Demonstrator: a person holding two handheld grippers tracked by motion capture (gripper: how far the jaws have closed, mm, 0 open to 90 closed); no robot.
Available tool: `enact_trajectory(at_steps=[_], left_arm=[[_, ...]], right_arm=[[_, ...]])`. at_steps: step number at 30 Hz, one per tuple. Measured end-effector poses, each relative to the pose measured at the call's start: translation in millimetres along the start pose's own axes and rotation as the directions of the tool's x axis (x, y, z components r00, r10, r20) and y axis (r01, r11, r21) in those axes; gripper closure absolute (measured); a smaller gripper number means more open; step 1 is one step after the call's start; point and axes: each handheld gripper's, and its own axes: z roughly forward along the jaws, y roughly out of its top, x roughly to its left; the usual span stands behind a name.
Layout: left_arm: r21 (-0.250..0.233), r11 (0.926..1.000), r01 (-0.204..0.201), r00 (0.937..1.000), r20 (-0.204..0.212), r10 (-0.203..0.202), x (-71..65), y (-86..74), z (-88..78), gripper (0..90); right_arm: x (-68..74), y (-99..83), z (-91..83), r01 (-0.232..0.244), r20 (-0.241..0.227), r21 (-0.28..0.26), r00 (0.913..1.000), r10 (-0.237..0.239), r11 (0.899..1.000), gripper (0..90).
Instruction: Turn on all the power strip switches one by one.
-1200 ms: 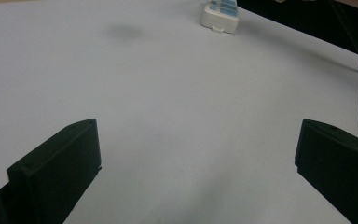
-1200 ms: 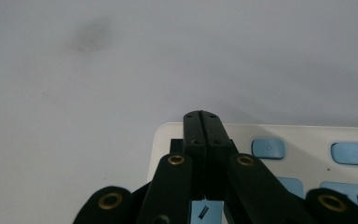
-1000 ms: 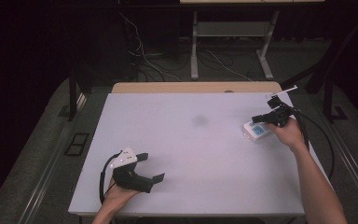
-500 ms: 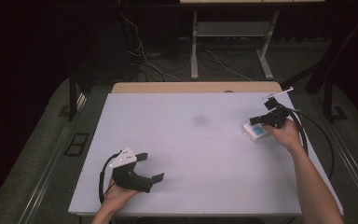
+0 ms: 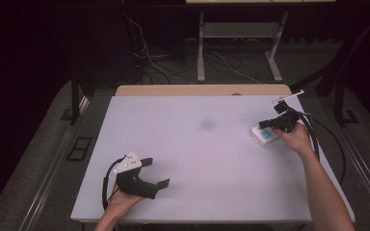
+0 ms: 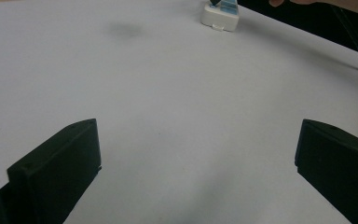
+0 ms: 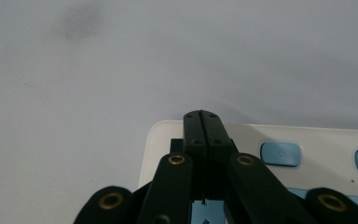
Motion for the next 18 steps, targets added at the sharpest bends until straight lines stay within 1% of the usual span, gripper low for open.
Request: enact_trajectory(at_steps=[3,5,11,18], left_arm=[[-0.001,1.0000,-0.001,1.0000,-0.001,0.001,-0.1,0.0,-0.1,0.0],[0.000,1.0000,0.000,1.0000,-0.001,0.000,-0.1,-0.1,0.1,0.0],[0.003,1.0000,-0.004,1.0000,0.000,0.004,-1.0,0.0,0.7,0.0],[0.005,0.9999,-0.009,1.0000,0.003,0.009,-1.5,0.3,0.7,0.0]], right_arm=[[-1.9,-1.5,0.5,-0.010,-0.013,-0.006,0.9999,0.010,1.000,90.0],[-2.1,-1.8,0.6,-0.010,-0.013,-0.006,0.9999,0.010,1.000,90.0],[0.5,-1.4,1.3,0.006,0.007,-0.002,1.0000,-0.006,1.000,90.0],[0.1,-2.7,1.8,-0.015,0.007,-0.007,0.9999,0.015,1.000,90.0]])
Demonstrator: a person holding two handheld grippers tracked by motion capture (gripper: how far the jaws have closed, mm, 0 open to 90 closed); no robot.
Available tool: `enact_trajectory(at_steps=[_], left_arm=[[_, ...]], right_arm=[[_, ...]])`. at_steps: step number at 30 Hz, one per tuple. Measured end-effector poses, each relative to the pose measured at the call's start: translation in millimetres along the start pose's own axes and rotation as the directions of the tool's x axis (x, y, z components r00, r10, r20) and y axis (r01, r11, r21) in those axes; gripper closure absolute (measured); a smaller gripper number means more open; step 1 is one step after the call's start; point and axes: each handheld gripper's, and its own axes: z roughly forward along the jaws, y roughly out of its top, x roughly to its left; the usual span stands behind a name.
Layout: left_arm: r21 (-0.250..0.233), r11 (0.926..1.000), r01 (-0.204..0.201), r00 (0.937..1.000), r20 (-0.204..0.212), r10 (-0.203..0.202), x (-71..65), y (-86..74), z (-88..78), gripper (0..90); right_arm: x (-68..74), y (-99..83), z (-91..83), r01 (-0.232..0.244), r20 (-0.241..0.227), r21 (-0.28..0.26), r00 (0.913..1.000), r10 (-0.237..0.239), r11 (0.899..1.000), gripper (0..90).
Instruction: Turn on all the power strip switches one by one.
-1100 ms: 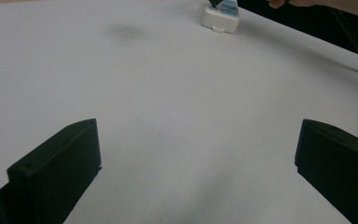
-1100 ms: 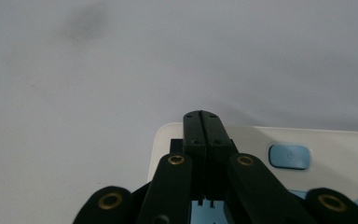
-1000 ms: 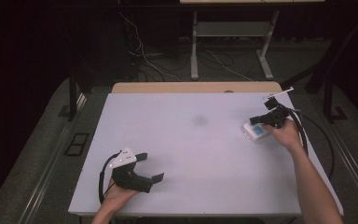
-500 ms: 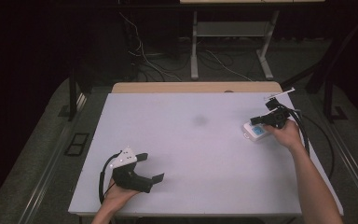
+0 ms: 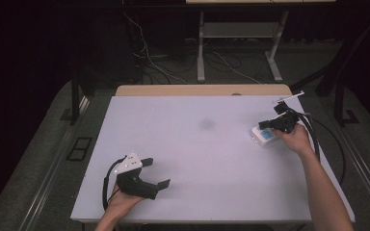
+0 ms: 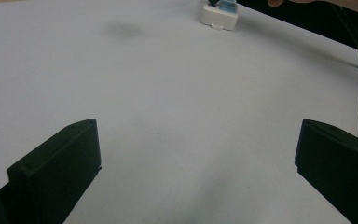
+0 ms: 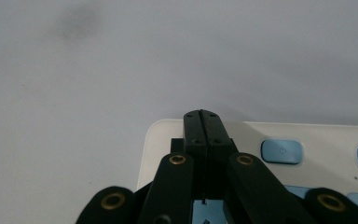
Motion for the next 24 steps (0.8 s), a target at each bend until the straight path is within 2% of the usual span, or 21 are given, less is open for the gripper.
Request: enact_trajectory(at_steps=[4,7,16,20,24], left_arm=[[0.008,0.9999,-0.009,0.9999,0.007,0.009,-1.1,0.0,1.2,0.0],[0.007,0.9999,-0.009,0.9999,0.008,0.009,-1.5,0.1,1.3,0.0],[0.005,1.0000,0.002,1.0000,0.008,-0.002,0.0,-0.3,1.2,0.0],[0.005,1.0000,0.002,1.0000,0.009,-0.002,-0.3,-0.2,1.5,0.0],[0.005,1.0000,0.004,1.0000,0.006,-0.004,0.5,-0.4,0.7,0.0]], right_arm=[[-0.3,-1.0,0.7,-0.006,-0.002,-0.006,1.0000,0.006,1.000,90.0],[0.9,-1.1,0.6,0.010,0.005,-0.005,0.9999,-0.009,1.000,90.0],[2.1,-0.9,0.5,0.004,0.011,-0.005,0.9999,-0.004,1.000,90.0],[5.4,1.5,1.0,0.020,0.024,0.012,0.9995,-0.020,1.000,90.0],[3.2,2.3,-0.7,0.007,0.017,0.014,0.9998,-0.007,1.000,90.0]])
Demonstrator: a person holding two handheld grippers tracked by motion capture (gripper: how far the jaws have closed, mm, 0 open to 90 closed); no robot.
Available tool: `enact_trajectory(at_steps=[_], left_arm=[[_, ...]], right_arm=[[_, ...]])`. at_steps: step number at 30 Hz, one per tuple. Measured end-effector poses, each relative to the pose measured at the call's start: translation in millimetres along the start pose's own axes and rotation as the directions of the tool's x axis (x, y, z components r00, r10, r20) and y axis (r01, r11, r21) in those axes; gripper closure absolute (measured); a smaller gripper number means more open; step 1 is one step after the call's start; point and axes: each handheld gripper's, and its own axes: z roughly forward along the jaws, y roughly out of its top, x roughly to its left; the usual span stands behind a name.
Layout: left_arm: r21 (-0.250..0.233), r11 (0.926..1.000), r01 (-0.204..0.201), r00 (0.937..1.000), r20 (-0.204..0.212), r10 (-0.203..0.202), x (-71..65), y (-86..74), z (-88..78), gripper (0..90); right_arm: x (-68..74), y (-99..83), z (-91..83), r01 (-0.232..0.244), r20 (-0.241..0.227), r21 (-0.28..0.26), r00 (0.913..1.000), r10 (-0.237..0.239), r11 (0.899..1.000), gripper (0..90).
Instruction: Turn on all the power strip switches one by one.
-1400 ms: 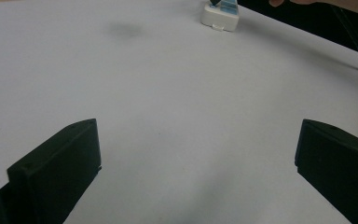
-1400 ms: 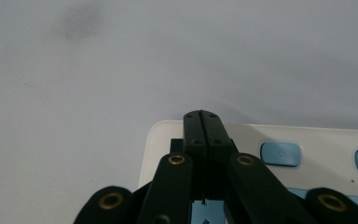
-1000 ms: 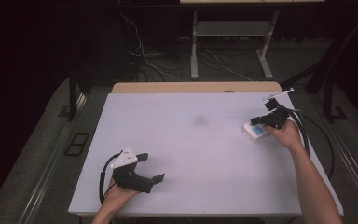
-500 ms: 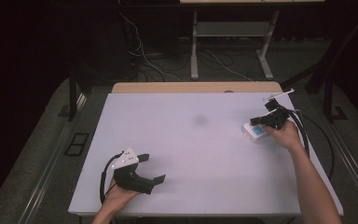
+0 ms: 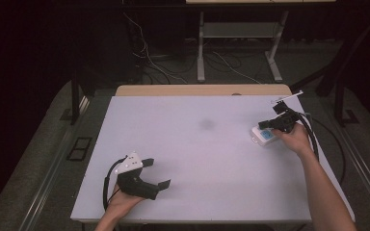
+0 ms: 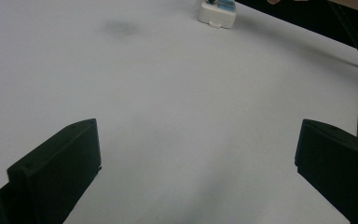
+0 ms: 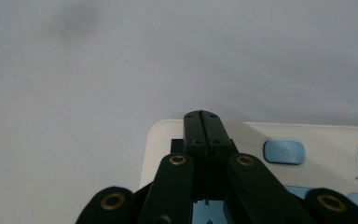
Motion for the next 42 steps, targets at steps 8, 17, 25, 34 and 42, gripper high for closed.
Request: enact_trajectory(at_steps=[8,17,25,34,42], left_arm=[[0.001,1.0000,0.003,1.0000,-0.001,-0.003,1.2,-0.2,0.4,0.0],[0.000,1.0000,0.005,1.0000,-0.001,-0.005,1.2,-0.3,0.4,0.0],[0.000,1.0000,0.008,1.0000,-0.002,-0.008,1.9,-0.5,0.7,0.0],[0.003,0.9999,0.013,0.9999,0.001,-0.013,2.2,-0.6,1.8,0.0],[0.005,0.9999,0.014,0.9999,-0.001,-0.014,3.5,-0.6,2.3,0.0]], right_arm=[[-1.6,0.4,-4.8,0.014,0.010,-0.004,0.9998,-0.014,1.000,90.0],[-2.1,13.0,-21.6,0.025,0.011,-0.024,0.9996,-0.025,0.999,90.0],[-7.7,23.2,-37.8,0.032,0.036,-0.039,0.9989,-0.031,0.999,90.0],[-19.6,24.4,-43.2,0.013,0.044,-0.056,0.9990,-0.011,0.998,90.0],[-29.9,20.7,-32.5,-0.008,0.037,-0.042,0.9993,0.010,0.999,90.0]])
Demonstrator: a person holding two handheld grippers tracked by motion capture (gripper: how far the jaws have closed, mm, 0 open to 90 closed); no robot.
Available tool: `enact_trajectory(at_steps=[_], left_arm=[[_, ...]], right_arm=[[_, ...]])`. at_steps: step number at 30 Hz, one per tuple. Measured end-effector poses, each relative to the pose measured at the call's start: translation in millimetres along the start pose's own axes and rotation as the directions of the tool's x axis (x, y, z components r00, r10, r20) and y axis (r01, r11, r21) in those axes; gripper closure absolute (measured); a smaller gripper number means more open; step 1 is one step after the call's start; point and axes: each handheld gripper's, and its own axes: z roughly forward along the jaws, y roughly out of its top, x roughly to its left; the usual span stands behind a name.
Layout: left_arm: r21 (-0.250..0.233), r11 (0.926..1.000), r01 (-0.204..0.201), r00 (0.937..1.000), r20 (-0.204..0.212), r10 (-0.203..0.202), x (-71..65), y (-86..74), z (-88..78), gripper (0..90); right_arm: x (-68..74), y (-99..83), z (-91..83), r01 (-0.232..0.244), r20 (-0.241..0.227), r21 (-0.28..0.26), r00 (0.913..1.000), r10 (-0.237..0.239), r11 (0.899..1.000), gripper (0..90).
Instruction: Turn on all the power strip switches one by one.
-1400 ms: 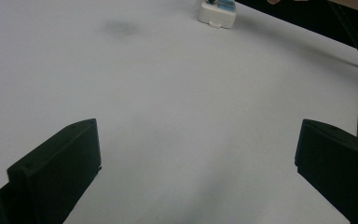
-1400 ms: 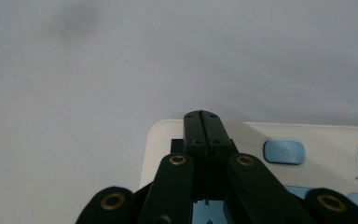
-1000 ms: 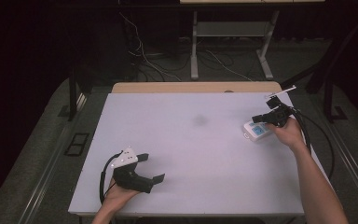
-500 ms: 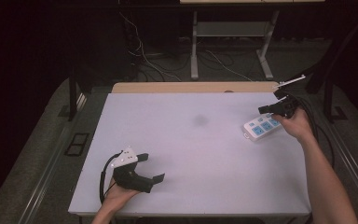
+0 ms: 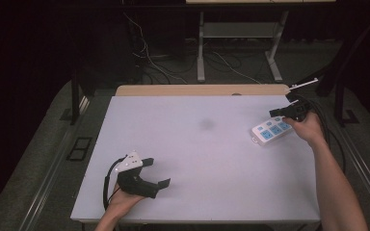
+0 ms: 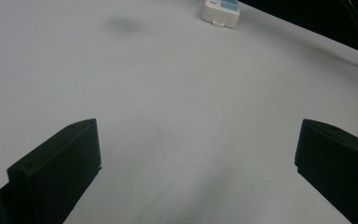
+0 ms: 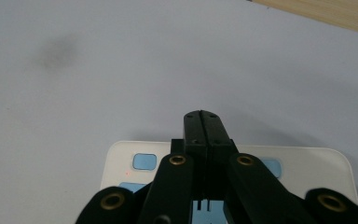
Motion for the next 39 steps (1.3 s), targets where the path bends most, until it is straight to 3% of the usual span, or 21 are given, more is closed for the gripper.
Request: enact_trajectory(at_steps=[12,29,39], left_arm=[[0.001,1.0000,0.000,1.0000,-0.002,0.001,-0.1,0.0,-0.3,0.0],[0.002,1.0000,-0.002,1.0000,-0.002,0.002,-0.5,0.0,-0.5,0.0],[0.004,1.0000,-0.003,1.0000,0.000,0.003,-1.0,-0.1,-0.2,0.0]], right_arm=[[-9.6,-8.0,8.0,-0.021,0.003,0.009,0.9998,0.021,1.000,90.0],[-6.9,-15.8,18.9,-0.008,-0.006,0.046,0.9999,0.008,0.999,90.0],[-5.4,-17.6,20.7,-0.004,-0.013,0.039,0.9999,0.005,0.999,90.0]])
